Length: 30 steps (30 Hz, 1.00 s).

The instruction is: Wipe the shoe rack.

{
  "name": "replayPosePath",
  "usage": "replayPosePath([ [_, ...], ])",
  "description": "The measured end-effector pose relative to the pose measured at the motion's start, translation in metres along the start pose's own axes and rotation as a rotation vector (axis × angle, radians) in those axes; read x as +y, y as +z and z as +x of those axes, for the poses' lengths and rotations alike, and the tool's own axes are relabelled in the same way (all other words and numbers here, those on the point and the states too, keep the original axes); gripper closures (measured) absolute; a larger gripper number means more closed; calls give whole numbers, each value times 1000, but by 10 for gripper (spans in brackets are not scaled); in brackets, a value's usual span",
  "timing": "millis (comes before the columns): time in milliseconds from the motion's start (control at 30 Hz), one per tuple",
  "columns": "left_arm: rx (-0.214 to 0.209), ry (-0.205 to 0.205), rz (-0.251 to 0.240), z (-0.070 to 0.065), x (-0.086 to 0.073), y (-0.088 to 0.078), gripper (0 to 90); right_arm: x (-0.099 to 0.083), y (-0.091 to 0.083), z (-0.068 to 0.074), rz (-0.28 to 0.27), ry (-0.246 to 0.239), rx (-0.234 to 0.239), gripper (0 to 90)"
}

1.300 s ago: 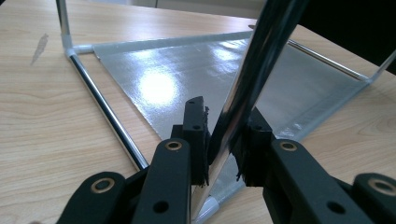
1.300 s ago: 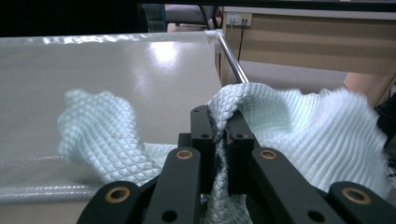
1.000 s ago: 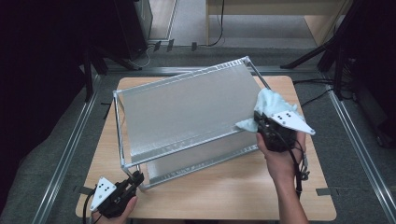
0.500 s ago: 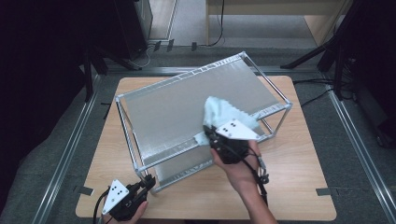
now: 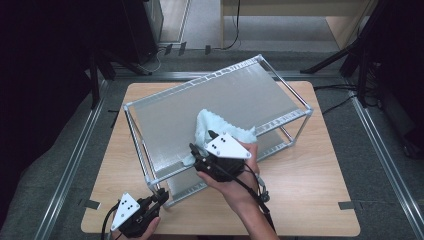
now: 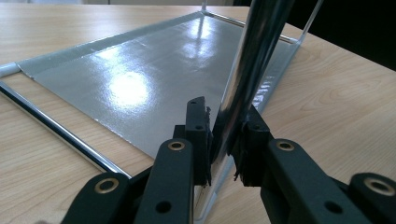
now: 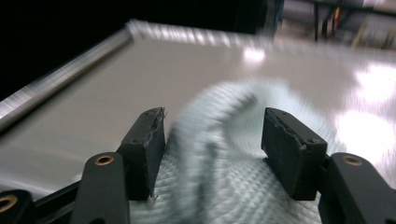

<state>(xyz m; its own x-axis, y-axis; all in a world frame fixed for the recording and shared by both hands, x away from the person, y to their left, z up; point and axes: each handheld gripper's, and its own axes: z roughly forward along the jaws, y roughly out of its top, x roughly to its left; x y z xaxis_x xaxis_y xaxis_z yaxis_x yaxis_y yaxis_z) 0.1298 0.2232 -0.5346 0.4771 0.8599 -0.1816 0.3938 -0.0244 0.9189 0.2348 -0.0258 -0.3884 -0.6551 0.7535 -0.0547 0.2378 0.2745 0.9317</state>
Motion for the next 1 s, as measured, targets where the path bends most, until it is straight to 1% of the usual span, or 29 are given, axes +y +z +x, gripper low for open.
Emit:
replayPosePath([
  [33, 0, 2, 1, 0, 0, 0, 780, -3, 5, -5, 51, -6, -12, 397],
  [67, 0, 2, 2, 0, 0, 0, 780, -6, 7, -8, 73, -2, -22, 401],
  [100, 1, 2, 1, 0, 0, 0, 780, -7, 9, -10, 76, -6, -23, 403],
  [133, 1, 4, 2, 0, 0, 0, 780, -8, 9, -13, 71, 8, -20, 423],
  [167, 1, 5, 2, 0, 0, 0, 781, -8, 9, -16, 68, 10, -54, 448],
  [200, 0, 5, 3, 0, 0, -1, 781, -8, 8, -20, 65, 5, -104, 468],
  [233, -2, 4, 3, 1, 0, -1, 781, -9, 8, -26, 55, 16, -133, 474],
  [267, -5, 4, 3, 1, 0, -1, 781, -10, 7, -32, 44, 53, -143, 474],
  [300, -4, 4, 2, 1, 0, -1, 781, -12, 6, -41, 32, 82, -152, 454],
  [333, -4, 4, 0, 1, 0, -1, 781, -12, 5, -44, 27, 91, -166, 436],
  [367, -6, 3, 0, 1, 0, -1, 781, -13, 3, -50, 9, 105, -191, 423],
  [400, -8, 3, 0, 1, 0, -1, 781, -13, 2, -54, 2, 112, -206, 423],
  [467, -9, 4, 1, 1, 0, -1, 780, -15, 2, -64, 19, 116, -263, 434],
  [500, -10, 4, 1, 1, 0, -1, 780, -16, 2, -70, 34, 130, -282, 453],
  [533, -10, 3, 1, 2, 0, -1, 780, -19, 3, -77, 41, 156, -287, 483],
  [567, -11, 3, 1, 2, 0, -1, 780, -21, 2, -84, 25, 179, -271, 563],
  [633, -11, 2, 2, 2, 0, -1, 780, -23, 0, -89, 19, 184, -270, 667],
  [700, -9, 2, 2, 1, 0, -1, 780, -23, -1, -91, 20, 186, -267, 733],
  [767, -9, 1, 2, 1, 0, -1, 780, -23, -1, -89, 24, 174, -266, 763],
  [800, -8, 1, 1, 1, 0, -1, 780, -22, -1, -86, 23, 174, -258, 772],
  [867, -7, 1, 0, 1, 0, -1, 780, -22, -1, -80, 18, 183, -210, 777],
  [900, -8, 1, 0, 1, 0, -1, 780, -22, -1, -72, 14, 178, -180, 778],
  [933, -7, 1, -1, 1, 0, -1, 780, -22, 0, -65, 12, 163, -160, 779],
  [967, -7, 1, -1, 1, 0, 0, 780, -21, 1, -54, 10, 151, -129, 781],
  [1000, -5, 5, 0, 1, 0, 0, 780, -20, 2, -48, 9, 146, -106, 782],
])
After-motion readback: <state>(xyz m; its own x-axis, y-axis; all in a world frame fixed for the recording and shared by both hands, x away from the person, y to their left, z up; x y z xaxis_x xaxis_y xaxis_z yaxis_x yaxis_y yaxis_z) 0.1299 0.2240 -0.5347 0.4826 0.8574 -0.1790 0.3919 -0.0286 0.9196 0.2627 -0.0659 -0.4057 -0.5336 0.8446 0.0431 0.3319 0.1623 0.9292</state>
